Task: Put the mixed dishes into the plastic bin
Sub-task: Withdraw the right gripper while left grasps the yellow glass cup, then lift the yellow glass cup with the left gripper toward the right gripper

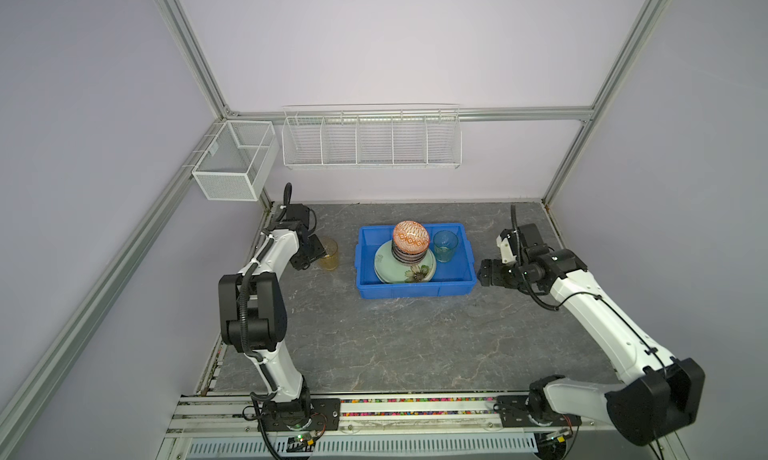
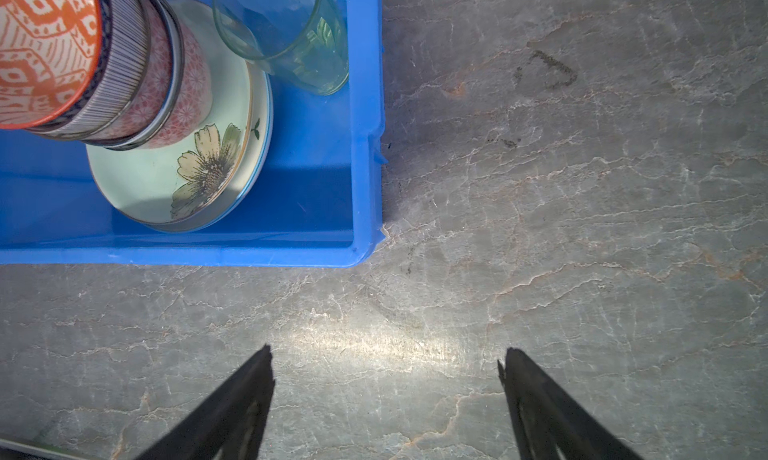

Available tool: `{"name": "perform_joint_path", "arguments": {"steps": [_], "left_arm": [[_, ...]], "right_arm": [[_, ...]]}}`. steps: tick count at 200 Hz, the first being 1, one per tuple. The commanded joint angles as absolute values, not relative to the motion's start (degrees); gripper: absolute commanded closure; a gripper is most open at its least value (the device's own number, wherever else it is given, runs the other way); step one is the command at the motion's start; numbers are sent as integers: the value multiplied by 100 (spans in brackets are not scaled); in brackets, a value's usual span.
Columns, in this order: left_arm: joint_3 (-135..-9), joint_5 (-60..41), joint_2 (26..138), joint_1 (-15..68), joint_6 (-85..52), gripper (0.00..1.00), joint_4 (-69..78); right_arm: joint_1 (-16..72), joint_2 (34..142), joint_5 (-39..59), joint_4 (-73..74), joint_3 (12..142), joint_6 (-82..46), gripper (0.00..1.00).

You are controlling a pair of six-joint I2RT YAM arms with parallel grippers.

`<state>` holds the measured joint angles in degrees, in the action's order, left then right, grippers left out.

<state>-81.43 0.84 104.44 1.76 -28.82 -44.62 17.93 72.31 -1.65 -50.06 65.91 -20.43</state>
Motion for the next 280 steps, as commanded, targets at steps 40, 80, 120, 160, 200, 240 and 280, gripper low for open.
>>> {"name": "perform_joint_path", "arguments": {"steps": [40, 80, 120, 160, 200, 240, 280], "left_arm": [[-8299, 169, 10694, 145, -3014, 62, -4114], [-8242, 190, 10792, 149, -2997, 75, -4008], [-8217, 309, 10746, 145, -2846, 85, -4050], [-8119, 318, 10556, 145, -2830, 100, -4046], [-8120, 410, 10090, 167, -2901, 100, -4340], [-8325, 328, 9396, 265, -2854, 100, -5014], [-8845, 168, 8887, 916, -2637, 100, -5853]], "right_arm": [[1741, 7083, -280, -5083, 6459, -2133, 12], [1740, 7254, -149, -5048, 6451, -2065, 12], [1740, 7389, -329, -5157, 6631, -2188, 12], [1767, 7516, 18, -5189, 6861, -2163, 11], [1868, 7429, 326, -5316, 6969, -2128, 3], [1947, 7187, 624, -5332, 7120, -2191, 3], [2293, 7049, 809, -5211, 7319, -2379, 10]]}}
